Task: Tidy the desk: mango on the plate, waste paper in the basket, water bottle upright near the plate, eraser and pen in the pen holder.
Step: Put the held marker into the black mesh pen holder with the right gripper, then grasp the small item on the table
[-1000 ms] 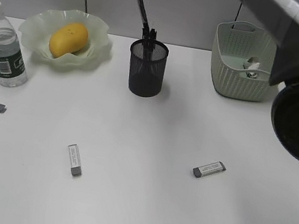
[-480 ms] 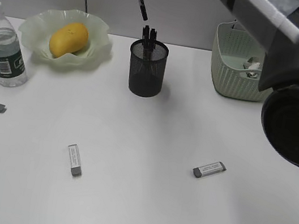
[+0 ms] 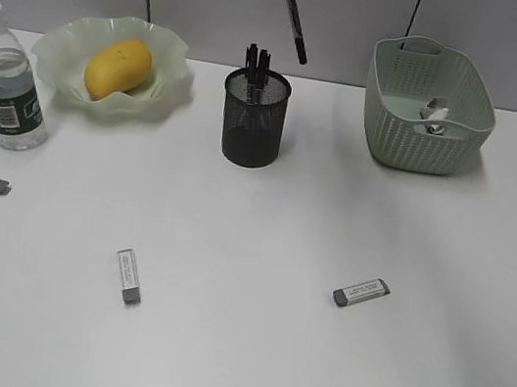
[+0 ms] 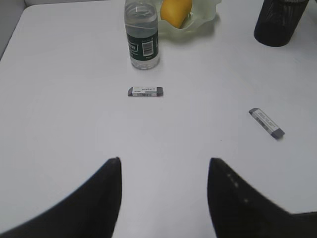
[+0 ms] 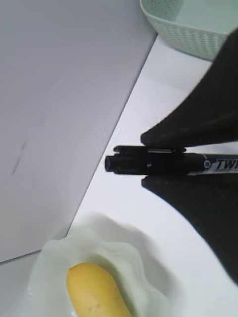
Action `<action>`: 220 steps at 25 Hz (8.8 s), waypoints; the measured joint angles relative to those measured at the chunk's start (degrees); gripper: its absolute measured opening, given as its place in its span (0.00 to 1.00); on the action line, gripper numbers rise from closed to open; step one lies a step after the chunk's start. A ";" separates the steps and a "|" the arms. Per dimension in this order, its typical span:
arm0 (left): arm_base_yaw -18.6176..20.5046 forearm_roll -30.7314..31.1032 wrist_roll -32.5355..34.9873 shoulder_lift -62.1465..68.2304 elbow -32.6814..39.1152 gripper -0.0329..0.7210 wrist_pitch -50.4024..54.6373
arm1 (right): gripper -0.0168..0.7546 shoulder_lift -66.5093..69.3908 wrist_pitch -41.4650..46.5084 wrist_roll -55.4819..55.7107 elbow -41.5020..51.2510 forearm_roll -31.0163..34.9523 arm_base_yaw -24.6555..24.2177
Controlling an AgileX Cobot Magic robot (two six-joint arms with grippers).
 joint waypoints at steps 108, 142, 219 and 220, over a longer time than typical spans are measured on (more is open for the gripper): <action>-0.07 0.00 0.00 0.00 0.04 0.60 -0.36 | 0.67 -120.08 17.50 -3.28 104.54 6.67 0.27; 1.75 -5.52 -11.28 78.15 -14.69 0.72 -32.41 | 0.66 -120.67 16.56 -3.08 106.44 5.78 0.27; 3.45 -1.36 -22.88 105.92 -24.07 0.66 -46.04 | 0.66 -120.67 14.64 -3.03 107.58 5.13 0.27; 3.45 -1.36 -22.88 106.08 -24.18 0.62 -45.90 | 0.66 -120.67 14.64 -3.03 107.58 5.13 0.27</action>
